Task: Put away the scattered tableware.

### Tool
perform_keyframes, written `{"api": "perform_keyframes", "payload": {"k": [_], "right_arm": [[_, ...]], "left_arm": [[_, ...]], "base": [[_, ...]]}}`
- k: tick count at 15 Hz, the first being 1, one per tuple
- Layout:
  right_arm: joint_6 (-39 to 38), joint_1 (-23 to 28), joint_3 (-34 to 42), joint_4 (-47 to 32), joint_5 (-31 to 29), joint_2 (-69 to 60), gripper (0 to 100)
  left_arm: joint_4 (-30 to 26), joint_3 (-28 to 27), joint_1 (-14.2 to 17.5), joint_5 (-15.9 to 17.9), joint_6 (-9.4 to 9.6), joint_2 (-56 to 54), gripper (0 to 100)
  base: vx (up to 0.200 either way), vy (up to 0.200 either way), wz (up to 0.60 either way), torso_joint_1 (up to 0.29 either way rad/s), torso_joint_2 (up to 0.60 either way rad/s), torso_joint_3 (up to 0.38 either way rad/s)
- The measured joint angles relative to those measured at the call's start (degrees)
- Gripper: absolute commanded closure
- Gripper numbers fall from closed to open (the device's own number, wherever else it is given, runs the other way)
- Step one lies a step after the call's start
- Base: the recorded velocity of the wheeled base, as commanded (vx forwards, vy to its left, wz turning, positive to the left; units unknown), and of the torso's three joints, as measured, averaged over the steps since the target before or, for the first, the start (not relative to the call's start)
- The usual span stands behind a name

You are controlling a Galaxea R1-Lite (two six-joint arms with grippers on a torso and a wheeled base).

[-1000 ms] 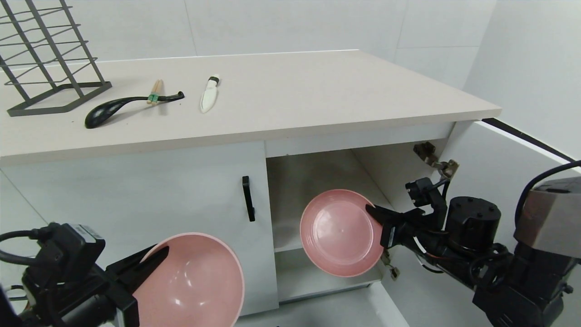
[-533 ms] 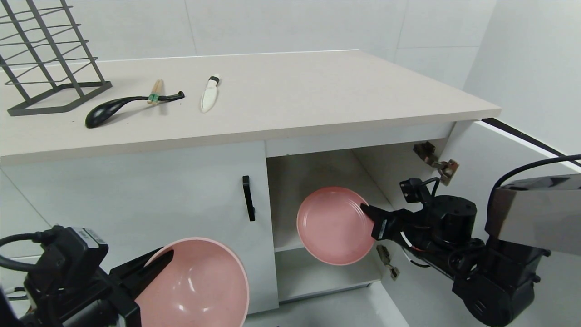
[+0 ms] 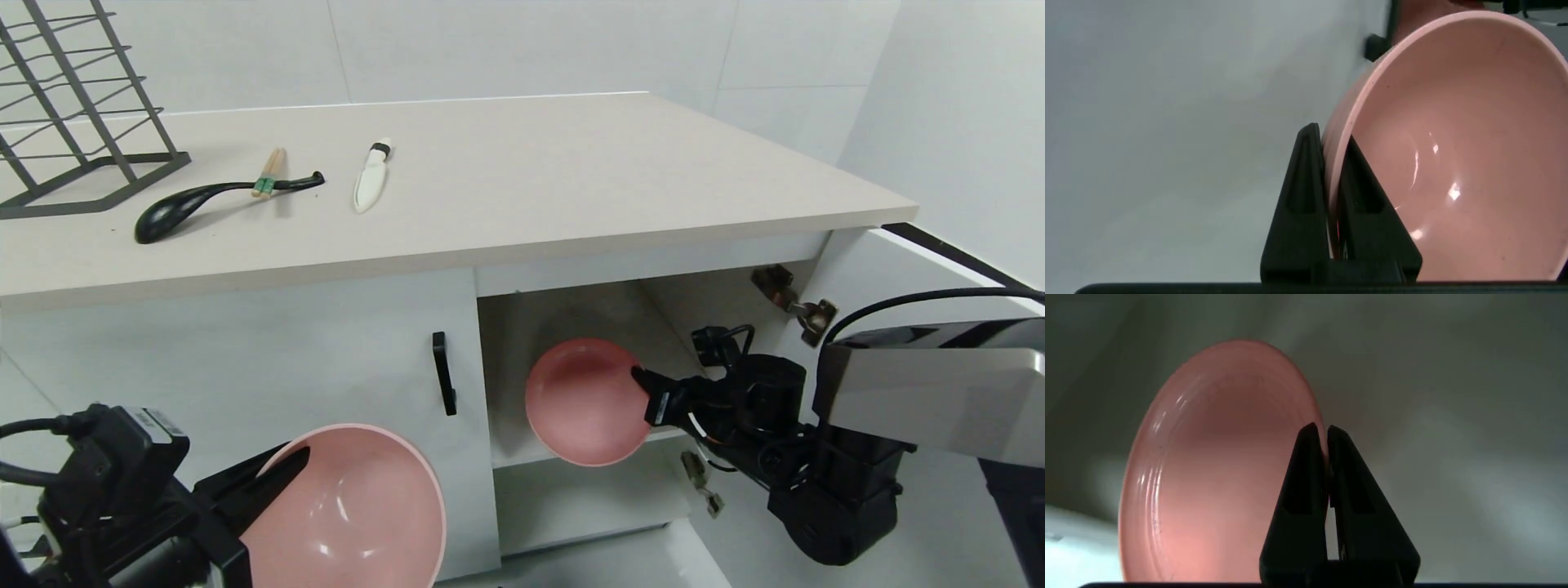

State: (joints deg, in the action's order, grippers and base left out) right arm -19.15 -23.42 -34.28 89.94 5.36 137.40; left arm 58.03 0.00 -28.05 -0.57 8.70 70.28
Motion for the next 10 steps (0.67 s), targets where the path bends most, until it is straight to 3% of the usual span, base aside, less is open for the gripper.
{"api": "perform_keyframes", "payload": {"k": [10], "right_arm": [[-0.74, 0.33, -4.69, -0.04, -1.23, 5.13, 100]], "left_arm": [[-0.28, 0.0, -0.55, 0.06, 0.27, -0.07, 100]], "base": [[0.0, 0.0, 0.0, 0.0, 0.0, 0.0]]}}
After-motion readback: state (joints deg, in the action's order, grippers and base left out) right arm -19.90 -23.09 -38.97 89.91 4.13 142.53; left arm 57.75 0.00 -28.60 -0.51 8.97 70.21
